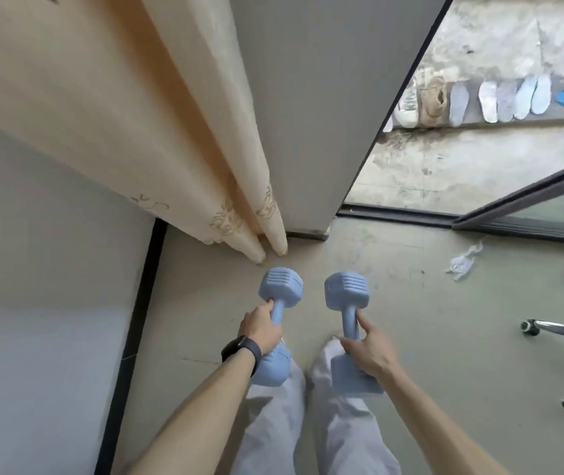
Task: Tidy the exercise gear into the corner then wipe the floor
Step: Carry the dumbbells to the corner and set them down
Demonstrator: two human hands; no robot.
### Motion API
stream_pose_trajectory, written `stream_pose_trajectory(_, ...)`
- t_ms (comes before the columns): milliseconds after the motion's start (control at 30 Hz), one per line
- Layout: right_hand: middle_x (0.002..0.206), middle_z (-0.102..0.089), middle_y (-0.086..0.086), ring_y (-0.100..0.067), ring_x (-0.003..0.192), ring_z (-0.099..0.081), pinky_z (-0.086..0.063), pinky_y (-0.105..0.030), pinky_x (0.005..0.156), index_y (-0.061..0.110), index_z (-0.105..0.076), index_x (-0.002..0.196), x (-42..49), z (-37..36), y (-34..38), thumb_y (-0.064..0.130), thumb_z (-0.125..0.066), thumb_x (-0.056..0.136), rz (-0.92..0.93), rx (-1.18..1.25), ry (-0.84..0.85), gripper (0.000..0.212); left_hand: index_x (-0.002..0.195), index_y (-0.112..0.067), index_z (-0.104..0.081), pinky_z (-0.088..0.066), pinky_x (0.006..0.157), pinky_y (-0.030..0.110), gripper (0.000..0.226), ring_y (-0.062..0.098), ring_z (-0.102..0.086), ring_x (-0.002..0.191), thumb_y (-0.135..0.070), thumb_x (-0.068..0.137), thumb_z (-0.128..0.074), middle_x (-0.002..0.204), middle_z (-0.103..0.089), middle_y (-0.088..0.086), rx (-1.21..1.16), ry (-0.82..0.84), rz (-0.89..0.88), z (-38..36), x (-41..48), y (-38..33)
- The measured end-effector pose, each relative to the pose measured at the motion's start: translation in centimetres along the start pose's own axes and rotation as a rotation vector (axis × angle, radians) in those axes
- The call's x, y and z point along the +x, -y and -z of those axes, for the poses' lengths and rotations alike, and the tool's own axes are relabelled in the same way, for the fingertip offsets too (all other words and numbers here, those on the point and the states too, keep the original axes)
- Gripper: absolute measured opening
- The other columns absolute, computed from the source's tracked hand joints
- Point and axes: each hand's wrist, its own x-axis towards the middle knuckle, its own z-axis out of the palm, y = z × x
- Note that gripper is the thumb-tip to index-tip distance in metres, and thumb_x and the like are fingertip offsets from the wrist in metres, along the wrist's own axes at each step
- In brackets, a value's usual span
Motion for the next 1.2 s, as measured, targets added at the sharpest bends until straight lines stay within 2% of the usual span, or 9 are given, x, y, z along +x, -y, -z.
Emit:
stream_pose_trajectory(67,0.113,-0.069,-0.004,-0.029,0.101,-0.064,-0.048,-0.033,0.081,0.038,-0.034,0.150,4.4,-0.8,0.0,0.034,-0.059,0.090,-0.018,-0.017,0.029,0.065,0.089,-0.023,-0.050,-0.042,0.061,0.032,0.012,0.033,-0.058,0.078,-0.015,0.080,-0.054,0.079,-0.064,0.005,0.025,0.016,0.019,-1.6,3.9,0.1)
stream_pose_trajectory(300,0.092,-0.062,0.002,-0.025,0.089,-0.060,-0.048,-0.034,0.079,0.041,-0.035,0.147,22.3,-6.7,-2.2,0.030,-0.057,0.089,-0.033,-0.028,0.117,0.063,0.130,-0.029,-0.053,-0.044,0.064,0.031,0.049,0.033,-0.060,0.084,-0.016,0.083,-0.055,0.090,-0.067,0.007,0.035,0.068,0.051,-9.9,20.3,2.5)
stream_pose_trajectory(467,0.125,-0.066,-0.001,-0.032,0.111,-0.061,-0.047,-0.040,0.094,0.043,-0.023,0.153,34.5,-12.6,-5.2,0.033,-0.058,0.091,0.007,0.058,0.048,0.073,0.148,-0.034,-0.039,-0.048,0.074,0.033,0.067,0.036,-0.060,0.096,-0.018,0.086,-0.058,0.101,-0.068,0.010,-0.010,0.039,0.026,-16.4,32.3,5.6)
stream_pose_trajectory(667,0.125,-0.068,-0.001,-0.030,0.111,-0.061,-0.047,-0.036,0.092,0.046,-0.022,0.153,47.4,-19.1,-7.6,0.034,-0.059,0.091,0.061,0.154,-0.061,0.073,0.147,-0.037,-0.041,-0.051,0.088,0.031,0.069,0.029,-0.062,0.108,-0.019,0.085,-0.066,0.113,-0.070,0.003,-0.175,-0.100,-0.039,-22.7,44.1,9.3)
stream_pose_trajectory(767,0.122,-0.070,-0.003,-0.031,0.111,-0.062,-0.047,-0.040,0.097,0.046,-0.023,0.153,50.9,-20.3,-7.4,0.035,-0.060,0.091,0.110,0.195,-0.116,0.073,0.149,-0.032,-0.041,-0.044,0.074,0.008,0.071,0.014,-0.063,0.099,-0.017,0.085,-0.069,0.108,-0.067,-0.003,-0.288,-0.154,-0.046,-23.9,48.0,9.7)
stream_pose_trajectory(800,0.119,-0.071,-0.004,-0.032,0.109,-0.063,-0.047,-0.042,0.097,0.047,-0.023,0.152,52.1,-21.0,-7.4,0.035,-0.060,0.090,0.131,0.202,-0.133,0.073,0.149,-0.031,-0.041,-0.042,0.075,0.007,0.072,0.013,-0.063,0.100,-0.017,0.085,-0.069,0.109,-0.067,-0.002,-0.315,-0.173,-0.049,-24.4,49.5,10.0)
stream_pose_trajectory(933,0.111,-0.073,-0.008,-0.033,0.102,-0.065,-0.049,-0.043,0.094,0.048,-0.023,0.152,55.6,-22.2,-6.8,0.035,-0.060,0.089,0.203,0.212,-0.177,0.074,0.149,-0.025,-0.042,-0.036,0.090,0.013,0.071,0.018,-0.058,0.122,-0.015,0.085,-0.070,0.130,-0.064,-0.002,-0.352,-0.247,-0.087,-24.7,53.1,10.4)
stream_pose_trajectory(1067,0.109,-0.072,0.000,-0.032,0.103,-0.065,-0.050,-0.043,0.094,0.052,-0.017,0.151,57.0,-22.6,-5.5,0.036,-0.056,0.088,0.224,0.266,-0.193,0.075,0.147,-0.025,-0.046,-0.031,0.092,0.011,0.066,0.017,-0.053,0.127,-0.014,0.086,-0.069,0.130,-0.060,-0.012,-0.303,-0.261,-0.151,-23.7,54.5,10.3)
stream_pose_trajectory(1200,0.115,-0.070,0.002,-0.031,0.107,-0.064,-0.049,-0.041,0.098,0.054,-0.012,0.151,56.7,-23.5,-4.8,0.035,-0.055,0.091,0.184,0.345,-0.205,0.077,0.155,-0.036,-0.024,-0.037,0.102,0.024,0.072,0.028,-0.047,0.131,-0.021,0.094,-0.060,0.148,-0.049,-0.003,-0.137,-0.155,-0.164,-23.1,53.9,10.5)
